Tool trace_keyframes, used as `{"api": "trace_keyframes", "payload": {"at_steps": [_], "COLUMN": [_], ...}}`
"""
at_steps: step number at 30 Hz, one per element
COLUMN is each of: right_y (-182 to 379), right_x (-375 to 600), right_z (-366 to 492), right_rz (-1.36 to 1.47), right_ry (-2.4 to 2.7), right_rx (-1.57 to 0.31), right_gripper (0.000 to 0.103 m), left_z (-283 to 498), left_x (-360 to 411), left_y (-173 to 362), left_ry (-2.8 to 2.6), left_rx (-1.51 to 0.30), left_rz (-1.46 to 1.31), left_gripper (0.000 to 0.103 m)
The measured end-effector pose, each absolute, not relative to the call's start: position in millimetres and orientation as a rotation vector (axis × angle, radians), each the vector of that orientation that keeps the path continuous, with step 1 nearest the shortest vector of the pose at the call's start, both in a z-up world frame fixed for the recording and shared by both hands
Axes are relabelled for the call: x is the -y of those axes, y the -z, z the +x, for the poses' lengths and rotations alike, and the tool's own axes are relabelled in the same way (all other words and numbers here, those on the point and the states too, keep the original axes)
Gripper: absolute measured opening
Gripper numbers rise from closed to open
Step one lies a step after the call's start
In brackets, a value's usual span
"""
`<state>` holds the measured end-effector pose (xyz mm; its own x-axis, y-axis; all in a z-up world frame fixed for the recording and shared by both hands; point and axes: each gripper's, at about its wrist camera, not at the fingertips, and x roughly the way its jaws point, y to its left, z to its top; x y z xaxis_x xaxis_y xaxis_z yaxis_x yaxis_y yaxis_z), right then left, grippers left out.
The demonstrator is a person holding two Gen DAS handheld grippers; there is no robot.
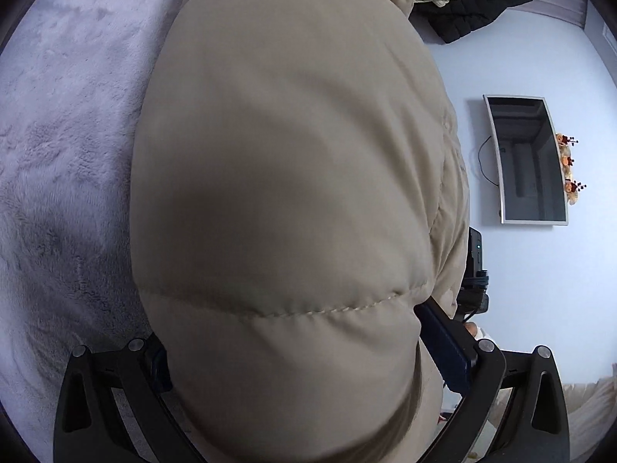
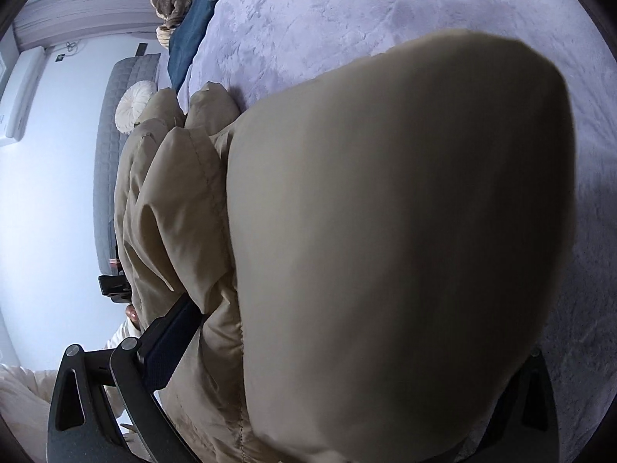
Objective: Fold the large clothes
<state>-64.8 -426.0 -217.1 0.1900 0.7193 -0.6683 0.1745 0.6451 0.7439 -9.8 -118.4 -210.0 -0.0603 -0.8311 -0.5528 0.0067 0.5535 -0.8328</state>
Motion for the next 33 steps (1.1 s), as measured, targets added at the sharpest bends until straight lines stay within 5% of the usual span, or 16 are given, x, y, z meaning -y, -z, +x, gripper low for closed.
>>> {"api": "trace_keyframes", "payload": {"at_steps": [11, 15, 18, 33], "right_y": [214, 206, 196, 146], "right_x": [421, 425, 426, 373], "right_z": [-67, -73, -79, -56], "right_rz": [0.893, 0.939, 0.947, 0.927], "right_ry": [-0.391, -0.397, -0.417, -0.491], "right_rx": [-1.356, -1.323, -1.300, -1.213], "right_gripper": [0.101, 0.062, 0.048, 0.047], "left_z": [-14, -19, -19, 16], "left_x": [149, 151, 145, 74], "left_y": [164, 151, 142, 82], "left_ry": [0.629, 0.617, 0.617, 0.581], "left_rx": [-1.416, -1.397, -1.385, -1.259], "left_rz": [-0.459, -0.437, -0.401, -0.452], "left_gripper": [0.100, 0.089, 0.086, 0.086]}}
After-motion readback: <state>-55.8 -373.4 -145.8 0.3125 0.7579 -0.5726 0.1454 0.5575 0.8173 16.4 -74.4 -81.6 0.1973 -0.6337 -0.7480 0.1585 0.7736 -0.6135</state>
